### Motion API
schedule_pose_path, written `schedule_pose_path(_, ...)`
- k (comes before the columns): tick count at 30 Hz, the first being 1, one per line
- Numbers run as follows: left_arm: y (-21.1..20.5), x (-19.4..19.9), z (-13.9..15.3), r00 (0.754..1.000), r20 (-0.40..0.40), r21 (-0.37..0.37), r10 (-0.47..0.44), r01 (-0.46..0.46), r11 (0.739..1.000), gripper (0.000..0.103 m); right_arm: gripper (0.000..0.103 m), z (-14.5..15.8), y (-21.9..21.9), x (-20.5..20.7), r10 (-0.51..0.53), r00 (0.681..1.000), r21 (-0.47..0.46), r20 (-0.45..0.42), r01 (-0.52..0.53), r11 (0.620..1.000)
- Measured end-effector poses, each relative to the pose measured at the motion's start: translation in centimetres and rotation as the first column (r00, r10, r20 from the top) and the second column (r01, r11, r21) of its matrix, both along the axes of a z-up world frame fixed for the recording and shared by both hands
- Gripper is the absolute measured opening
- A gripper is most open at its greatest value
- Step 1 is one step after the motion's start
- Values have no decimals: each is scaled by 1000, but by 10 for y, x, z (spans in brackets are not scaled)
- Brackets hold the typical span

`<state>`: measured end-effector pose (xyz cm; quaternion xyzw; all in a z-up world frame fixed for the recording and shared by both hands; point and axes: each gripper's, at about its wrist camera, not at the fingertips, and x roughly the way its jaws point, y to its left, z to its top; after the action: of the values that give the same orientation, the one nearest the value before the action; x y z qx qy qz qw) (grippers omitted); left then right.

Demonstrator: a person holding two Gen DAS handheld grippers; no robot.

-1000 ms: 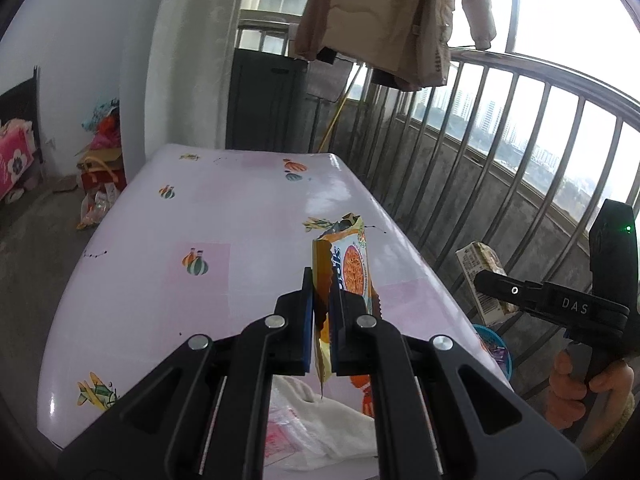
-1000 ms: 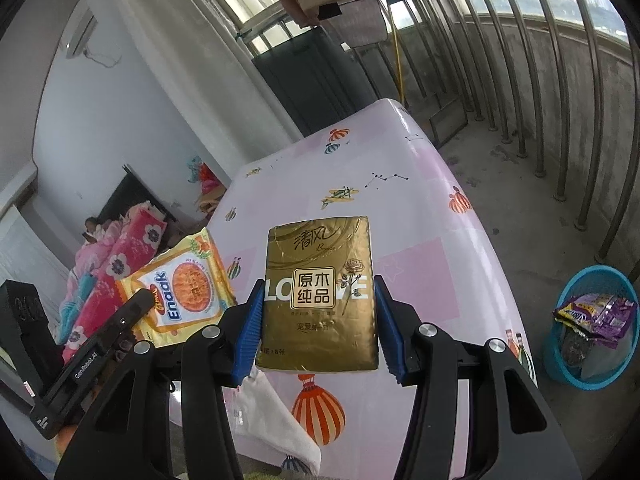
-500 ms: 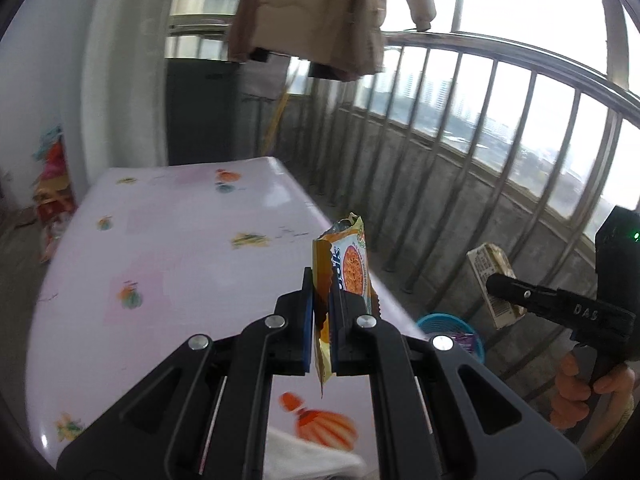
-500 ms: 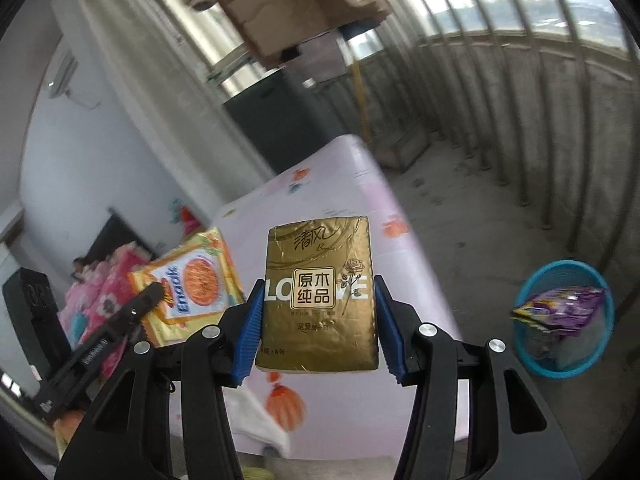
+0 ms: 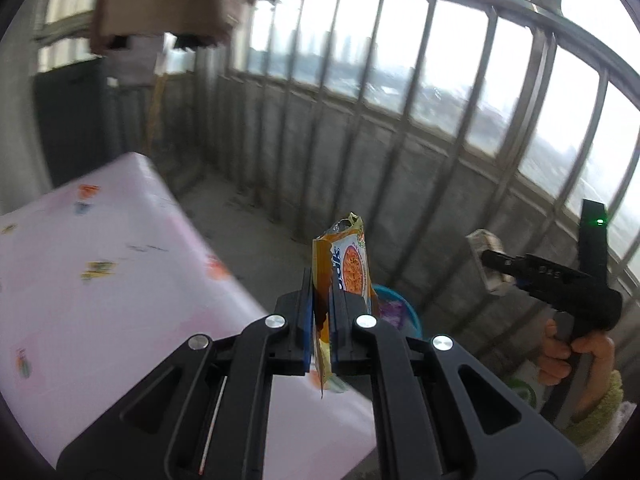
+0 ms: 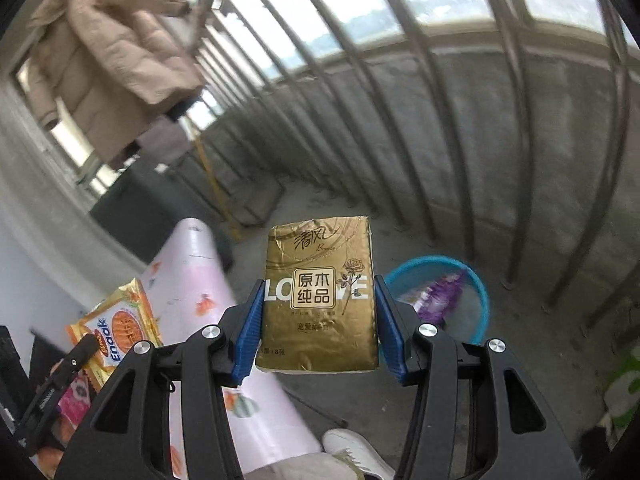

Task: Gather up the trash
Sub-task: 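Carry Enaak packet and gold tissue pack over the blue wastebasket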

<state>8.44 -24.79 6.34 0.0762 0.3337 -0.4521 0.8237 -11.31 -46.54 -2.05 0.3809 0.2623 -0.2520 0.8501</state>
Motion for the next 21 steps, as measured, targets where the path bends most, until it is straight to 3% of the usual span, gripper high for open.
schedule_pose_path(5,-65,0,-41,986,-137,103,-97,112,988,4,50,-54,-30,2,-62,997,162,-42,68,984)
schedule_pose_path(8,-102,-1,-71,969,-211,175,-130,168,970,4,50,-96,-51,-4,-125,990,299,-63,139,944)
schedule_pose_path(13,-153,1,-112,949,-282,268,-141,219,938,4,51,-134,-73,-12,-183,979,367,-91,204,907)
schedule_pose_path(18,-202,7,-143,939,-319,339,-126,237,911,4,51,-182,-95,-26,-265,952,481,-151,305,822)
schedule_pose_path(21,-229,9,-154,938,-322,360,-129,247,900,4,51,-208,-99,-31,-285,933,501,-221,359,788)
